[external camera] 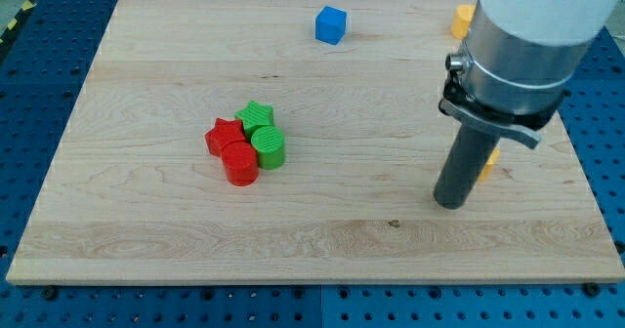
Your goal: Move the yellow hexagon to the left of the blue triangle
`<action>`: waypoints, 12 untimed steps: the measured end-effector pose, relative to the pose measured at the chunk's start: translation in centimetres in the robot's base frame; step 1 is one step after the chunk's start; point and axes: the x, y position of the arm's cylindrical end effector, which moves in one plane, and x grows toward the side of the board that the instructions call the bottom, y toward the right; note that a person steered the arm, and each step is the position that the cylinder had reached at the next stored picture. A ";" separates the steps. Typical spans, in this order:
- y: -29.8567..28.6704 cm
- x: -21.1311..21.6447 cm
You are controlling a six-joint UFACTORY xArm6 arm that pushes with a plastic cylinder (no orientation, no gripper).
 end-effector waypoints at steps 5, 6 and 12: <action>0.2 -5.3; -2.9 -6.2; -4.0 -11.3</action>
